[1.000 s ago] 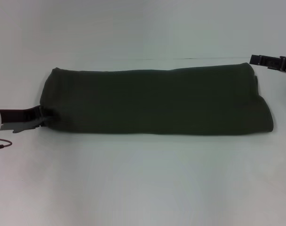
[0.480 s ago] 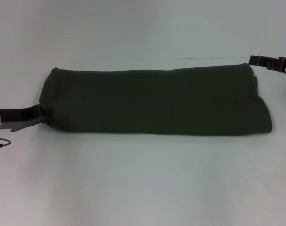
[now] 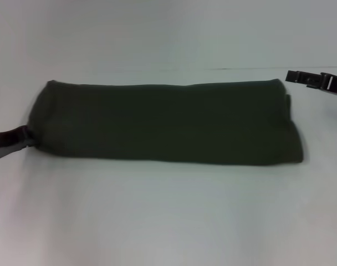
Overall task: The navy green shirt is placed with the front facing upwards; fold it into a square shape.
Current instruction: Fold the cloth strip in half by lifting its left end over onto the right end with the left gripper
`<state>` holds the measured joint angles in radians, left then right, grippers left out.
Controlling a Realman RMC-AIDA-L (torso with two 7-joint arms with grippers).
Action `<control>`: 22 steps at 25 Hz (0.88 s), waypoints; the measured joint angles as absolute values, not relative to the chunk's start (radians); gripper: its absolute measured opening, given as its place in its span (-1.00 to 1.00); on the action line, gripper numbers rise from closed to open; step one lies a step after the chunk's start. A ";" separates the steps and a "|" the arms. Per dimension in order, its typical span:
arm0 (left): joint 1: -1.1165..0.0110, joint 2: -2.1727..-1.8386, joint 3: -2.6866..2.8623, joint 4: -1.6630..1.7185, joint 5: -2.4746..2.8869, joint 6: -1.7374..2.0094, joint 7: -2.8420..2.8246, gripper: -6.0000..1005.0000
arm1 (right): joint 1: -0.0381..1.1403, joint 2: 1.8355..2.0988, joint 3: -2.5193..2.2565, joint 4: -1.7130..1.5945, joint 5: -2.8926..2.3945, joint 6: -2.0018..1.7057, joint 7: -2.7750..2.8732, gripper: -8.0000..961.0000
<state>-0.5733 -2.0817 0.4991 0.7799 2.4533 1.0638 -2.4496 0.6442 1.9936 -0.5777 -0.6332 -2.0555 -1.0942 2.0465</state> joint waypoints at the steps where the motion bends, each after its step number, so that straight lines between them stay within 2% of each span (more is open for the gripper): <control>1: -0.550 -2.085 0.499 0.800 2.439 1.071 -2.441 -0.89 | 0.644 1.997 -0.577 -0.633 -2.056 -1.093 2.046 0.80; 9: -0.397 -2.095 0.441 0.922 2.358 1.134 -2.382 -0.89 | 0.654 2.024 -0.575 -0.633 -2.054 -1.081 2.046 0.79; 22: -0.306 -2.070 0.240 1.013 2.360 1.257 -2.277 -0.89 | 0.666 2.057 -0.584 -0.634 -2.043 -1.055 2.041 0.79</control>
